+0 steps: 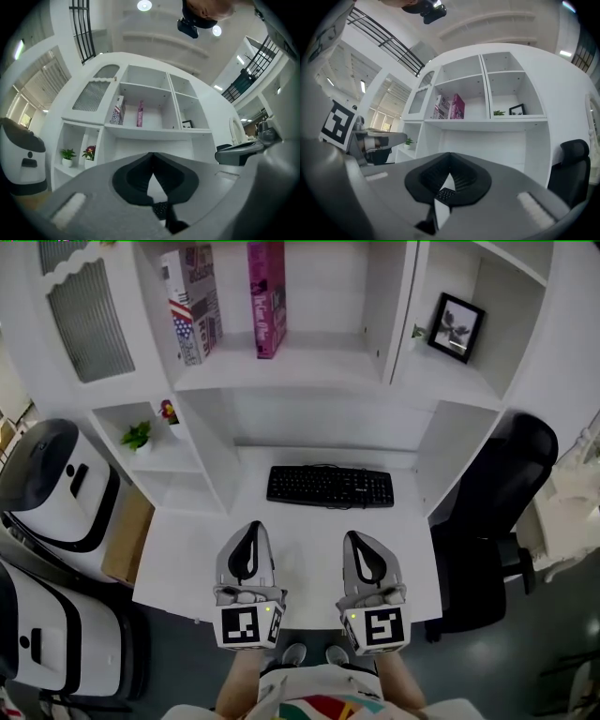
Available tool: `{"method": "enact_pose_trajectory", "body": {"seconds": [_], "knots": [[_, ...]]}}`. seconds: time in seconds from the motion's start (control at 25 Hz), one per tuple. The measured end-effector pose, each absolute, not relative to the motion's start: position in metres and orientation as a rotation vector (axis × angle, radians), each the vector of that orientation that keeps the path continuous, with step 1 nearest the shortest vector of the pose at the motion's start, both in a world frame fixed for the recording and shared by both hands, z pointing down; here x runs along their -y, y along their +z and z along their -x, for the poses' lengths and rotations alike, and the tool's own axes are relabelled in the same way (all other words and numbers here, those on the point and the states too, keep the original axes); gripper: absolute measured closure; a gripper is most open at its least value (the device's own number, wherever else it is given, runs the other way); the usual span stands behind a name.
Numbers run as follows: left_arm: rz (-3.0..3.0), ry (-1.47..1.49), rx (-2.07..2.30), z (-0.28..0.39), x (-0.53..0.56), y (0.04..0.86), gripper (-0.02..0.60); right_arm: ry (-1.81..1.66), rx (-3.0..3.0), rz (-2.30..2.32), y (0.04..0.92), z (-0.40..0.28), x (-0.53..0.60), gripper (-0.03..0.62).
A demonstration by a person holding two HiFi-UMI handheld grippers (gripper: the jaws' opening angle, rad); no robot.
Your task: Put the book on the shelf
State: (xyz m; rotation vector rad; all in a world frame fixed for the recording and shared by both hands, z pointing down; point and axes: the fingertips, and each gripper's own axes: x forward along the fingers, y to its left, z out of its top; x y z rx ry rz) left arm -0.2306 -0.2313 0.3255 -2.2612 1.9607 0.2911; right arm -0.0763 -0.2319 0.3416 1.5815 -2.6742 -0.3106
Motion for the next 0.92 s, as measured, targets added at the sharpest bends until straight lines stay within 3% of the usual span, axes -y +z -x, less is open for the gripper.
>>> {"method": "enact_pose_trajectory", "body": {"seconds": [0.92], "knots": [[2.342, 0.27, -1.887, 0.205, 0.222, 0.328, 0.577, -0.281, 2.643, -1.66, 0.341, 0.061, 0.218, 0.591]]}}
